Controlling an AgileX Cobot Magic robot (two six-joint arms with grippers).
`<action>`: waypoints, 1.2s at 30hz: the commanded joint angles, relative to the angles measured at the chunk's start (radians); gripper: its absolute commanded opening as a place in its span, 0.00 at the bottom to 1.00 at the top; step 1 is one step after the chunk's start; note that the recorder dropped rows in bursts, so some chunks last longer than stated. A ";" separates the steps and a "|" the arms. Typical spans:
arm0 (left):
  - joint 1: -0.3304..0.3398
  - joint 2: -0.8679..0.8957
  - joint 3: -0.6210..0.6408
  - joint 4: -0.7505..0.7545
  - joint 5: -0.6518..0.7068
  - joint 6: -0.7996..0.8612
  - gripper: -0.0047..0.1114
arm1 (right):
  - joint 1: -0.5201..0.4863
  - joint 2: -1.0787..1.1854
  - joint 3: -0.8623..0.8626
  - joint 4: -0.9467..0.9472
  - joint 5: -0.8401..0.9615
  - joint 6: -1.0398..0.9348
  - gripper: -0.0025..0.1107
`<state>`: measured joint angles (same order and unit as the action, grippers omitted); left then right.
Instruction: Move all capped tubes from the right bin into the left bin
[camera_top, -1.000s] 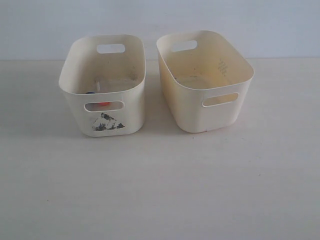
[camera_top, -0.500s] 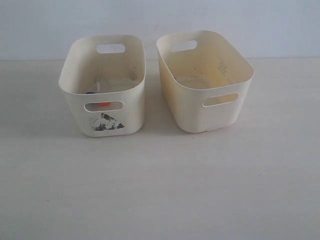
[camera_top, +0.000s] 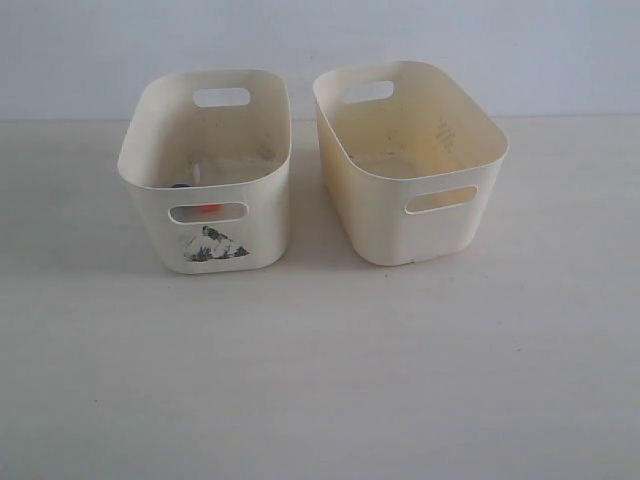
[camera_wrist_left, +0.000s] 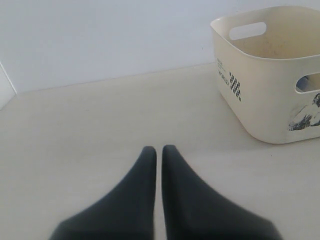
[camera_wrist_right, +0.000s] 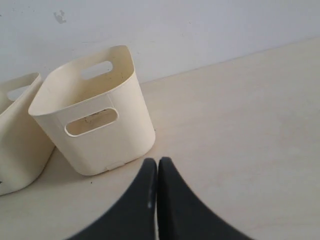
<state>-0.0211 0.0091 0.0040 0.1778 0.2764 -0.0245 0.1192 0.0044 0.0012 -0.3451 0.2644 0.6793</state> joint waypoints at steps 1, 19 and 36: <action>0.001 -0.002 -0.004 -0.001 -0.016 -0.012 0.08 | -0.008 -0.004 -0.001 0.003 0.018 -0.001 0.02; 0.001 -0.002 -0.004 -0.001 -0.016 -0.012 0.08 | -0.008 -0.004 -0.001 0.436 0.067 -0.774 0.02; 0.001 -0.002 -0.004 -0.001 -0.016 -0.012 0.08 | -0.008 -0.004 -0.001 0.440 0.073 -0.548 0.02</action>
<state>-0.0211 0.0091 0.0040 0.1778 0.2764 -0.0245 0.1192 0.0044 0.0012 0.0961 0.3437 0.1319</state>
